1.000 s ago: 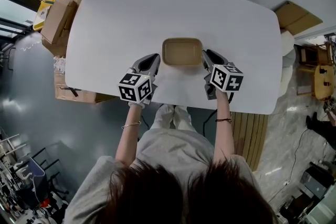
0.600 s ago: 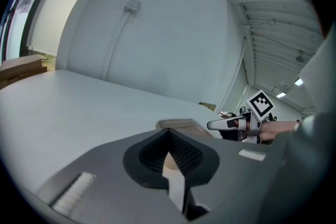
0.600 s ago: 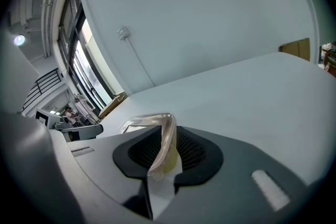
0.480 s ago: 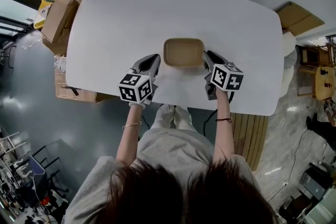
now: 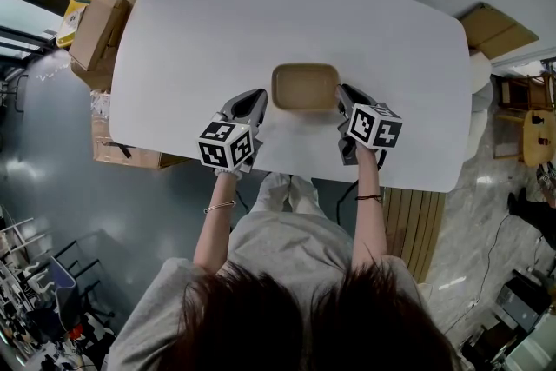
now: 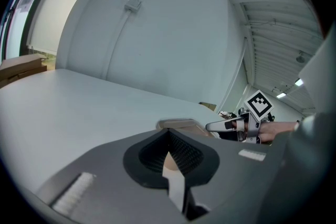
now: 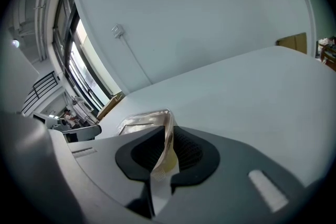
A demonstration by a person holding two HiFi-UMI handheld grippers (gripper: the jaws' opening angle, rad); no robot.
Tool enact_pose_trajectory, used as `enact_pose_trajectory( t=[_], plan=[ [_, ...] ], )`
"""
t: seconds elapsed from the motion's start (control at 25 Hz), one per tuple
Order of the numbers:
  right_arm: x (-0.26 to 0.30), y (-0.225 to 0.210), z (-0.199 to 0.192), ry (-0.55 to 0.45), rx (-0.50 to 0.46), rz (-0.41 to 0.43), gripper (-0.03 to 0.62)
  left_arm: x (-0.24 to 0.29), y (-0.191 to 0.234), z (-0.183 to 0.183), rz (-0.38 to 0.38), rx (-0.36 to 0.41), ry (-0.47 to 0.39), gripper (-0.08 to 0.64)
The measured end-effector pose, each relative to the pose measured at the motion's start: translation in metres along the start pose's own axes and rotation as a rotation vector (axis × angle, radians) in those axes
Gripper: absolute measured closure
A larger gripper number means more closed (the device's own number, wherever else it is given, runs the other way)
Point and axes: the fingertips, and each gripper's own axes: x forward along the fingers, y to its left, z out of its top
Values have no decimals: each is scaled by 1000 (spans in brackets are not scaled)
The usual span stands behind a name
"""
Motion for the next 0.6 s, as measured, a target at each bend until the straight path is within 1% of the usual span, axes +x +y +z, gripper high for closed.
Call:
enact_pose_trajectory(
  t=[0.24, 0.4, 0.6],
  plan=[
    [0, -1, 0, -5, 12, -10, 531, -1, 0, -1, 0, 3, 4, 569],
    [-1, 0, 2, -20, 18, -16, 547, -2, 0, -1, -2, 6, 3, 569],
    [-5, -3, 4, -46, 31, -45, 560, -4, -1, -1, -1, 9, -1, 569]
  ],
)
